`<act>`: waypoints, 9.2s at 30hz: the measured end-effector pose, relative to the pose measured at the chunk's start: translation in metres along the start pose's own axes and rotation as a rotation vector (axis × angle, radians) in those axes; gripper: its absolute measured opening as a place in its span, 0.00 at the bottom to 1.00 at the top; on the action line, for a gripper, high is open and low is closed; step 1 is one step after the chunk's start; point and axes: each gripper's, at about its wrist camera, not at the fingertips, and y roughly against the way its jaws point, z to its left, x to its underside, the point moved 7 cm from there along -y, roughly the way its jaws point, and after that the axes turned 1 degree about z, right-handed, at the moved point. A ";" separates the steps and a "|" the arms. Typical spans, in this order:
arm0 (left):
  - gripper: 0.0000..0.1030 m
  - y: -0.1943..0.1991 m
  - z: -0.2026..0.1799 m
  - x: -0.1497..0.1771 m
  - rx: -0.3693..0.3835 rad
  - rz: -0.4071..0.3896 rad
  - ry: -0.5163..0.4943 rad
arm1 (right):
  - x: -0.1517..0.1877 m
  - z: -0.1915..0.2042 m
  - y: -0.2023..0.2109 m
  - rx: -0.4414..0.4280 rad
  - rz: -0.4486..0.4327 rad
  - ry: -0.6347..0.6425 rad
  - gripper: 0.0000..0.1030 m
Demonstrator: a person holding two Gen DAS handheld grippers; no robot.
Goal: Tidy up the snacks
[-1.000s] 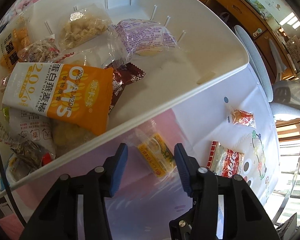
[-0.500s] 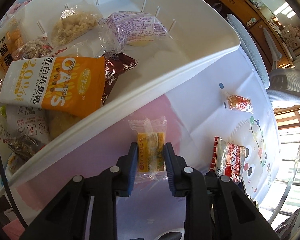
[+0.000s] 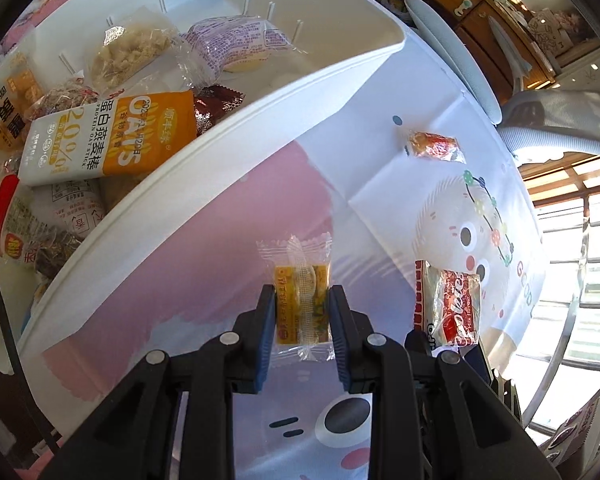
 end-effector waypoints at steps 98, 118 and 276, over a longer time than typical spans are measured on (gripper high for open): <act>0.66 0.195 0.161 -0.059 0.277 0.075 -1.056 | 0.020 0.185 0.113 0.051 0.002 -0.880 0.53; 0.73 0.180 0.156 0.031 0.142 0.009 -0.789 | 0.001 0.087 0.107 -0.154 0.114 -0.655 0.53; 0.78 0.214 0.171 -0.068 0.197 -0.175 -0.943 | 0.012 0.233 0.115 -0.086 0.127 -0.798 0.62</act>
